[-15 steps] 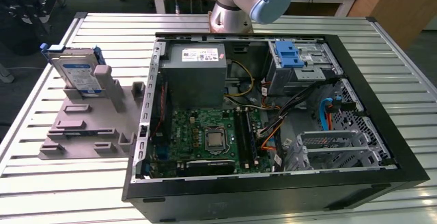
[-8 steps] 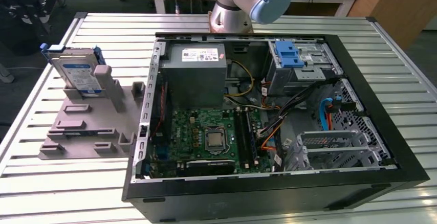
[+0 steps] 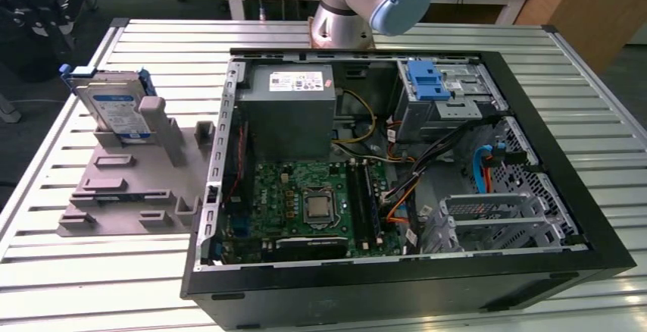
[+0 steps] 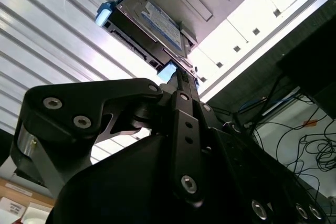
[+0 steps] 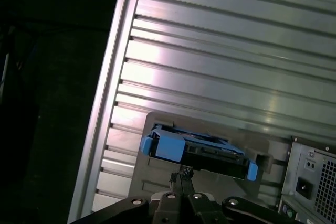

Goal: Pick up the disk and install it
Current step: 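Pick up the disk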

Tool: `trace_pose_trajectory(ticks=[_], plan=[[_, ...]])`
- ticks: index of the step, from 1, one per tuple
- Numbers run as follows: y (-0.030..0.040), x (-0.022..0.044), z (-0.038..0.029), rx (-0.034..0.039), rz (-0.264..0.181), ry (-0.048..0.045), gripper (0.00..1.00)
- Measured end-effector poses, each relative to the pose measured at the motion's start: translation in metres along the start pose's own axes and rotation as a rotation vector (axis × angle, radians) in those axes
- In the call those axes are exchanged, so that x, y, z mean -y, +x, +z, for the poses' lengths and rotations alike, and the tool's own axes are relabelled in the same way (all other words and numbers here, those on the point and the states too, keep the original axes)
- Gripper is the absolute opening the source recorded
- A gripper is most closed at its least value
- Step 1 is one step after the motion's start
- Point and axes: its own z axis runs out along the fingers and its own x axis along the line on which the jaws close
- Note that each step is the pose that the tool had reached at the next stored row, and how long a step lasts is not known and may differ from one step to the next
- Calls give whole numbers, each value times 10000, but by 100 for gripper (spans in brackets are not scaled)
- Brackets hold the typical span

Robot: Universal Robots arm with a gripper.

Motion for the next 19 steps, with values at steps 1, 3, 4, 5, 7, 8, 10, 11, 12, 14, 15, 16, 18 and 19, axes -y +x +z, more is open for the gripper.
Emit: trace_pose_trajectory(ticks=[1,3,4,5,7,8,10,11,12,14,15,16,18,19], plan=[[0,0,1,-1,-36,0,11],[0,0,2,-3,-113,1,11],[0,0,2,-4,-150,2,11],[0,0,3,-6,-187,2,11],[0,0,4,-8,-261,4,11],[0,0,4,-9,-298,4,11],[0,0,5,-11,-372,5,11],[0,0,6,-13,-410,5,11],[0,0,7,-13,-449,6,11],[0,0,8,-15,-522,7,11],[0,0,9,-17,-558,7,11],[0,0,9,-18,-594,8,11],[0,0,10,-20,-666,9,11],[0,0,11,-22,-701,10,11]])
